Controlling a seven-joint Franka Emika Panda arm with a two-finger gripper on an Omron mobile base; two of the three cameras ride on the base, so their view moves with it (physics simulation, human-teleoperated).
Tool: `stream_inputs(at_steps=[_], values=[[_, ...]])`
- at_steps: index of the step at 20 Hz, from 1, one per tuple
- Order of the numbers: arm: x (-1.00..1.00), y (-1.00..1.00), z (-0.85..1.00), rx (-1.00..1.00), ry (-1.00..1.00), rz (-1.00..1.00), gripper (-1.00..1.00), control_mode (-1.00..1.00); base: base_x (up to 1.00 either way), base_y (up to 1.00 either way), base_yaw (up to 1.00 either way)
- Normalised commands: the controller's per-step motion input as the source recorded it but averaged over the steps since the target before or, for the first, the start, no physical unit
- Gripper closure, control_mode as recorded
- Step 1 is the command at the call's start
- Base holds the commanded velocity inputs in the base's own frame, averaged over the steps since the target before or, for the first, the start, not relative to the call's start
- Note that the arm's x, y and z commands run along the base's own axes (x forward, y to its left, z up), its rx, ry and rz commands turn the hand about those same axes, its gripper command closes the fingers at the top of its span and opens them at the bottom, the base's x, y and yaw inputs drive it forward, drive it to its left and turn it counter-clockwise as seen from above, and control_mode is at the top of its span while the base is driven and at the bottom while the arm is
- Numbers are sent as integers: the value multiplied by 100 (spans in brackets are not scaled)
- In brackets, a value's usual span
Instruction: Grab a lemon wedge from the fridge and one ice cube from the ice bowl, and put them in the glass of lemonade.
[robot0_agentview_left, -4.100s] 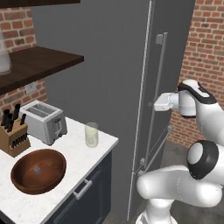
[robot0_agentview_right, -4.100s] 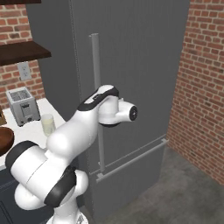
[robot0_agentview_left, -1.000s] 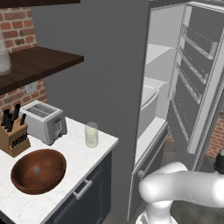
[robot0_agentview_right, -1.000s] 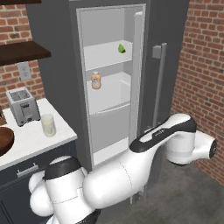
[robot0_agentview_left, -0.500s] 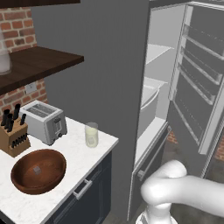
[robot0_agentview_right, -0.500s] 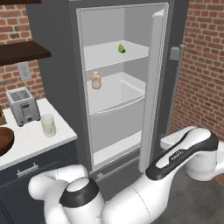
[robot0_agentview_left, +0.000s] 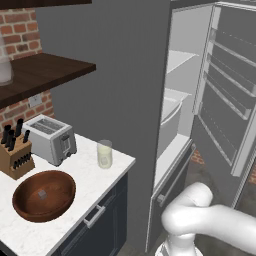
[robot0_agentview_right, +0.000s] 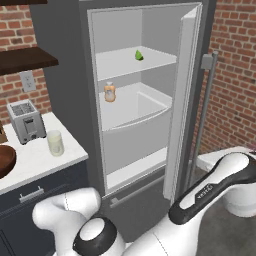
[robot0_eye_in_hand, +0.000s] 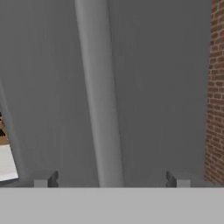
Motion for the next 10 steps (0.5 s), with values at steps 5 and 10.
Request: stream_inputs(at_steps=[5,10], values=[[-54,5,46,-5,10,-34,-100,-100,0,0,0],[-73,47,55,-11,12,-22,-100,-100,0,0,0]])
